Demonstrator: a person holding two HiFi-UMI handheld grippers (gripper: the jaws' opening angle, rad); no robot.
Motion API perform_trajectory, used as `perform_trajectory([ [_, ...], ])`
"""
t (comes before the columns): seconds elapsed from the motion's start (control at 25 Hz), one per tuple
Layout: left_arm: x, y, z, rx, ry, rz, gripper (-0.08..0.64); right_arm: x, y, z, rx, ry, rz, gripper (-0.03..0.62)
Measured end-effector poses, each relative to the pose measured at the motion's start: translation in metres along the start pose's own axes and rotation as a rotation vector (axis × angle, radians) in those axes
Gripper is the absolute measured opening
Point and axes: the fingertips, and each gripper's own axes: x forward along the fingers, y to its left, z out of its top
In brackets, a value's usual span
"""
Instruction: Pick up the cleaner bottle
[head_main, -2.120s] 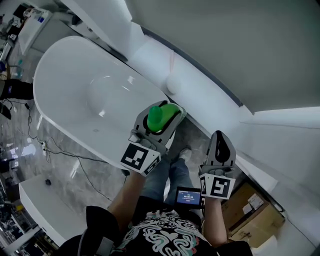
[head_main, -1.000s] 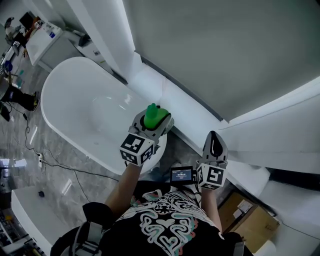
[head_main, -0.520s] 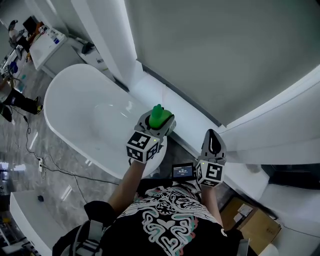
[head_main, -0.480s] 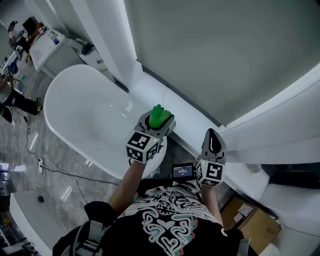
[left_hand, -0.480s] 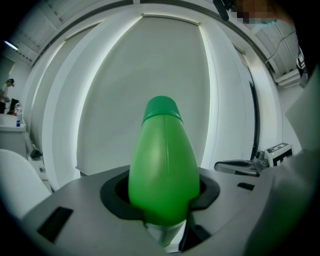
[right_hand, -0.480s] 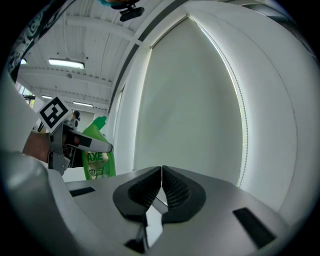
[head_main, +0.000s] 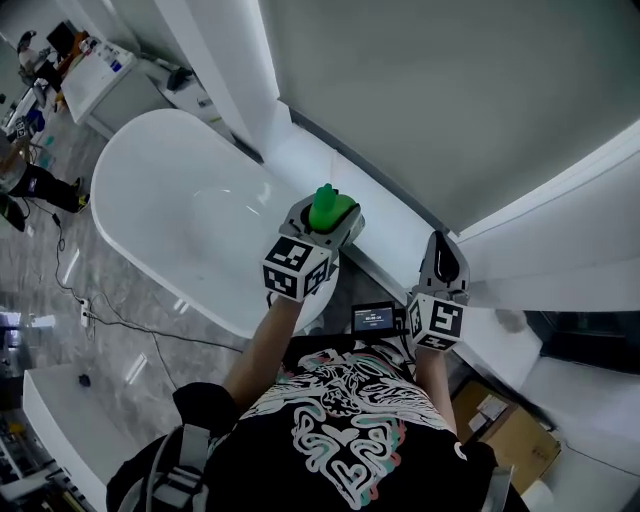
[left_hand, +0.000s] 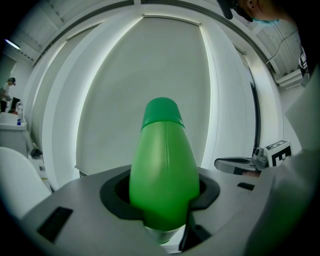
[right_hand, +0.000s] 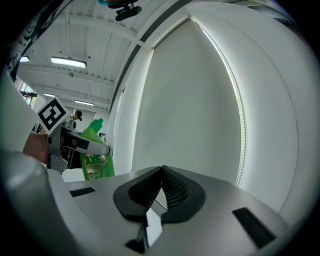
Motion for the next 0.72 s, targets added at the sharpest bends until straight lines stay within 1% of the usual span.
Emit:
perform_trajectory([
  [0.2,-0.0062,-0.0006,0.0015,-0.003,0.004,0.0,0.193,-0.0025,0.0058,0.0011,0.001,0.004,0.011,0.026],
  [0.44,-0.0037,-0.0016,-0.0049,-0.007,0.013,0.006,0.193,-0.0022,0.0061,-0.0076,0.005,0.015,0.026,0.026],
  [0.72,-0.0033,0.0022,0.0,0.01,0.017,0.016,0.193,0.0029,0.006,-0.0041,0.009,0.006,0.033,0.026],
])
